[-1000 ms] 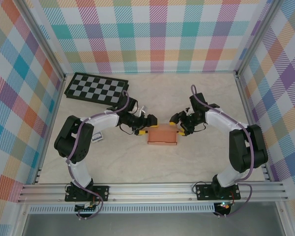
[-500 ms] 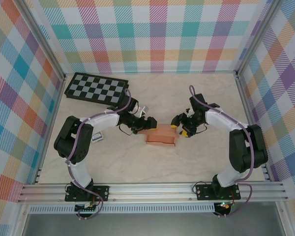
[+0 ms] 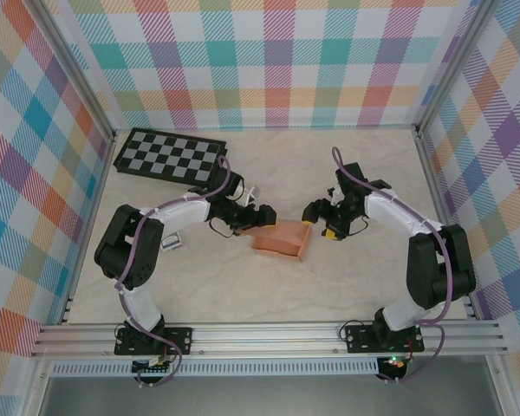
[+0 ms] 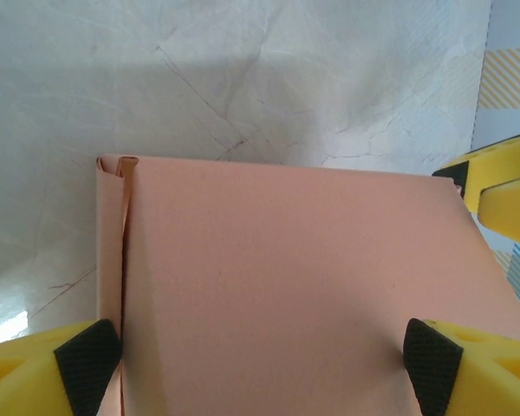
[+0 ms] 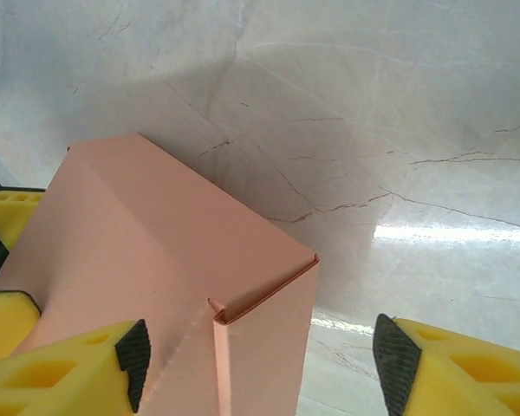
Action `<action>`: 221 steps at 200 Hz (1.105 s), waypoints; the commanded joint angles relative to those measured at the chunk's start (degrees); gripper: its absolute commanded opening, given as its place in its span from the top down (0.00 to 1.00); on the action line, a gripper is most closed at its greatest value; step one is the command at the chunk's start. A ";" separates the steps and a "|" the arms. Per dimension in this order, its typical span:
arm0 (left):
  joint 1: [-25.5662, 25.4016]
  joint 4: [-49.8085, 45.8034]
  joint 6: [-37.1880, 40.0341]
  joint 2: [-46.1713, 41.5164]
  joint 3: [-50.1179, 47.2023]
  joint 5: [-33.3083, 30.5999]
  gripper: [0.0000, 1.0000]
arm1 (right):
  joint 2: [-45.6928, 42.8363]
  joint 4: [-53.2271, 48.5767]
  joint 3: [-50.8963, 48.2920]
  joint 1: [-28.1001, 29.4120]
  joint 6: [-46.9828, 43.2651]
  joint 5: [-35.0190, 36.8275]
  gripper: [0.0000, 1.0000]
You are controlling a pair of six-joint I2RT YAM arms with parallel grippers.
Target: Fold the paper box
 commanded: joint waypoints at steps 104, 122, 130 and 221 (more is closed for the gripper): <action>0.84 -10.17 3.05 -7.97 1.89 -8.19 0.09 | -6.80 -4.05 -2.50 -3.43 6.21 -4.90 0.23; 0.84 -9.00 4.19 -9.49 -1.49 -6.73 0.10 | -8.35 -1.99 -5.97 -3.04 6.87 -7.40 0.24; 0.76 -8.78 4.47 -9.69 -2.66 -6.47 0.10 | -9.02 -1.83 -6.99 -2.76 6.92 -7.35 0.24; -2.04 -8.64 9.20 -5.81 -9.39 -13.36 0.13 | -6.33 8.55 -15.87 -0.62 7.89 -3.06 0.32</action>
